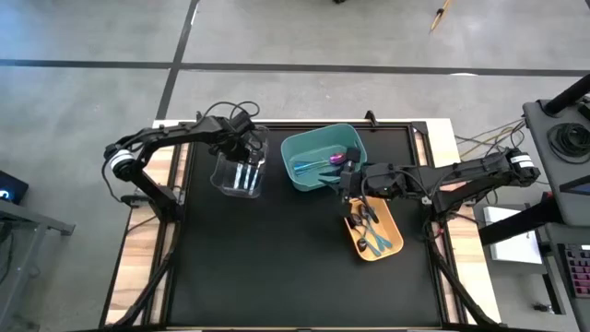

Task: Sort silverware by color (type)
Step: Put the patterned blue spoon into the transparent bin

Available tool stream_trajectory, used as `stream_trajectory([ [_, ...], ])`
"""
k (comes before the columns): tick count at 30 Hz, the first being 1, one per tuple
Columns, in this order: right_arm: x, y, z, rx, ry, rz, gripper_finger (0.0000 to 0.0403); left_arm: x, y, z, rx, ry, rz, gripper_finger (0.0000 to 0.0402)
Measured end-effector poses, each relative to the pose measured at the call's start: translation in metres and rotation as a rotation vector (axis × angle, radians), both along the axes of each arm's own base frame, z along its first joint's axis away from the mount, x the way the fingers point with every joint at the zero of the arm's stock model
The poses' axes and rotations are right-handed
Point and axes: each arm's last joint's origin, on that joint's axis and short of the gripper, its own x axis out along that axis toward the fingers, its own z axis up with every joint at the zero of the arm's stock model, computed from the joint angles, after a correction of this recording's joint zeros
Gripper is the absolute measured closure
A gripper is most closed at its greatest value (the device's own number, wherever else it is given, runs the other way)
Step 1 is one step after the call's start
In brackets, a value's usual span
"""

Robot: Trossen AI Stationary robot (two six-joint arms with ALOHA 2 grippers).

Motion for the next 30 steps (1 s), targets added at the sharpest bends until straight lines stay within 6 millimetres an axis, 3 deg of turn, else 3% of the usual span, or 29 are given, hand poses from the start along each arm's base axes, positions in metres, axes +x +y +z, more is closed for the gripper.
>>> stream_trajectory([
  [21, -0.0007, -0.0013, -0.0008, -0.013, 0.008, -0.046, 0.0351, 0.0013, 0.001, -0.0056, -0.015, 0.016, 0.0, 0.0383],
  [30, -0.0009, -0.0013, -0.0012, -0.013, 0.012, -0.046, 0.0351, 0.0014, 0.001, -0.0056, -0.016, 0.015, 0.003, 0.0355],
])
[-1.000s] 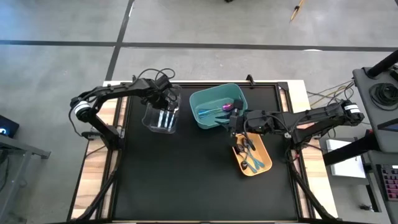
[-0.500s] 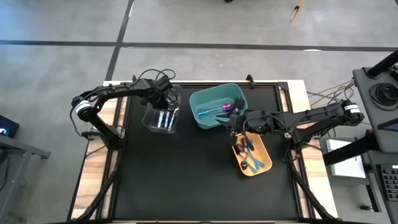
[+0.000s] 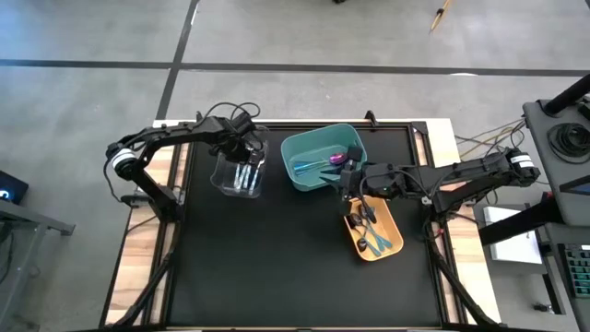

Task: Sort silverware by color (type)
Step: Put the patterned blue spoon into the transparent bin, then return to Home Position

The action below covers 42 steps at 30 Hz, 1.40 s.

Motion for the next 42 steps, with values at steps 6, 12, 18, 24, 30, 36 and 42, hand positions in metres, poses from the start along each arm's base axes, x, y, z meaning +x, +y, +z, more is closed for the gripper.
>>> stream_trajectory([
  [6, 0.0, 0.0, 0.0, 0.0, 0.001, 0.0, 0.0351, 0.0, 0.0, 0.0, -0.001, 0.0, 0.006, 0.0341],
  [12, 0.0, 0.0, 0.0, 0.0, 0.002, 0.0, 0.0351, 0.0, 0.0, 0.003, 0.006, -0.008, 0.006, 0.034],
  [18, 0.0, 0.0, 0.0, -0.001, 0.003, 0.001, 0.0351, 0.001, 0.0, 0.014, 0.031, -0.034, -0.004, 0.034],
  [24, 0.0, 0.0, 0.0, -0.018, 0.008, 0.006, 0.0351, 0.001, -0.008, 0.026, 0.074, -0.064, -0.07, 0.034],
  [30, -0.001, 0.001, 0.002, -0.014, 0.003, 0.04, 0.0351, 0.008, -0.036, 0.048, 0.183, -0.093, -0.188, 0.034],
  [36, -0.002, 0.003, 0.003, 0.039, -0.007, 0.11, 0.0351, 0.009, -0.086, 0.084, 0.4, -0.137, -0.379, 0.034],
  [42, -0.003, 0.005, -0.003, 0.129, 0.022, 0.158, 0.0351, -0.007, -0.147, 0.11, 0.608, -0.218, -0.615, 0.034],
])
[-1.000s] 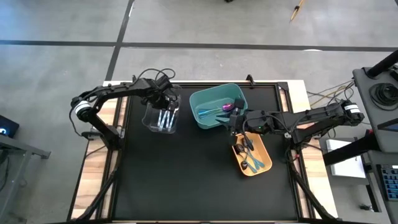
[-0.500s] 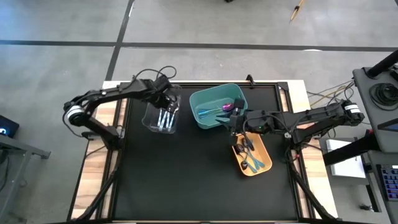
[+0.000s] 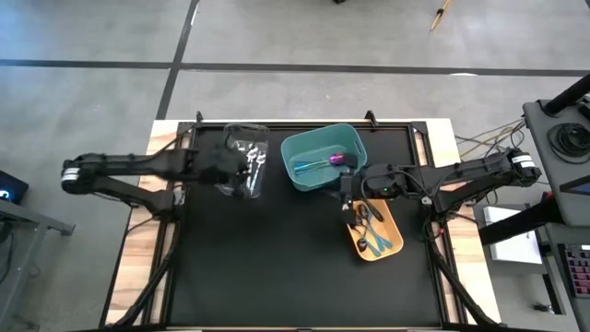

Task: Sort silverware by color (type)
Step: Return to Home Position

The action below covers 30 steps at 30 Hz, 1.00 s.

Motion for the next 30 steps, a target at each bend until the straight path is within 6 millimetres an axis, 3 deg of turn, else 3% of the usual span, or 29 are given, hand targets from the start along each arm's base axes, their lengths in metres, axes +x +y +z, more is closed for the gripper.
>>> stream_trajectory([
  [5, -0.001, 0.003, -0.01, 0.084, 0.026, 0.072, 0.0351, -0.02, -0.04, 0.01, 0.074, -0.098, -0.192, 0.034],
  [12, -0.014, 0.002, -0.027, 0.144, 0.036, 0.056, 0.0351, -0.046, -0.073, -0.004, 0.086, -0.315, -0.417, 0.034],
  [19, -0.042, -0.001, -0.027, 0.15, -0.054, 0.062, 0.0351, -0.073, -0.071, -0.026, 0.089, -0.436, -0.46, 0.034],
  [30, -0.095, -0.006, -0.012, 0.146, -0.225, 0.069, 0.0351, -0.11, -0.056, -0.019, 0.192, -0.592, -0.435, 0.0347],
])
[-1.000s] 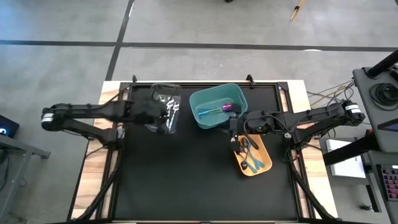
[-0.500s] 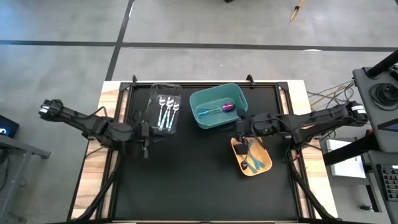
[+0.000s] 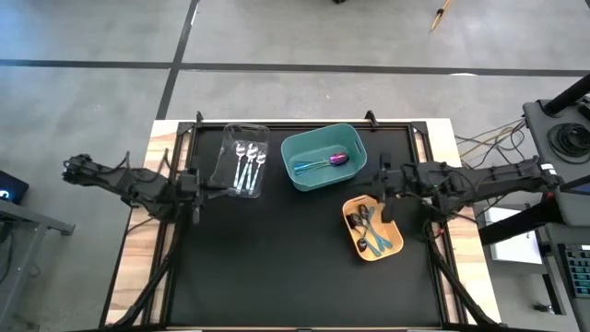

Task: Sort silverware by color (type)
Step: Return to Home Position

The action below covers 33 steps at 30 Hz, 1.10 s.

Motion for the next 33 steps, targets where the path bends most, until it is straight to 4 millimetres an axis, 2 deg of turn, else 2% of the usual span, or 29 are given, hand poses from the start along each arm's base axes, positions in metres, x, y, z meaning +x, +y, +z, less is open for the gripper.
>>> stream_trajectory([
  [8, -0.02, -0.003, -0.004, -0.003, -0.053, -0.039, 0.0351, -0.021, 0.008, -0.013, -0.035, -0.138, 0.015, 0.0376],
  [13, -0.022, -0.007, -0.007, -0.044, -0.047, -0.091, 0.0351, -0.029, 0.012, -0.026, -0.006, -0.222, 0.059, 0.0399],
  [18, -0.023, -0.012, -0.01, -0.057, -0.042, -0.114, 0.0351, -0.037, 0.014, -0.039, -0.017, -0.27, 0.062, 0.0401],
  [26, -0.035, -0.018, -0.014, -0.045, -0.071, -0.111, 0.0351, -0.031, 0.014, -0.052, -0.031, -0.233, 0.091, 0.0401],
  [33, -0.055, -0.018, -0.018, -0.039, -0.151, -0.114, 0.0351, -0.026, 0.012, -0.067, -0.055, -0.217, 0.1, 0.0401],
])
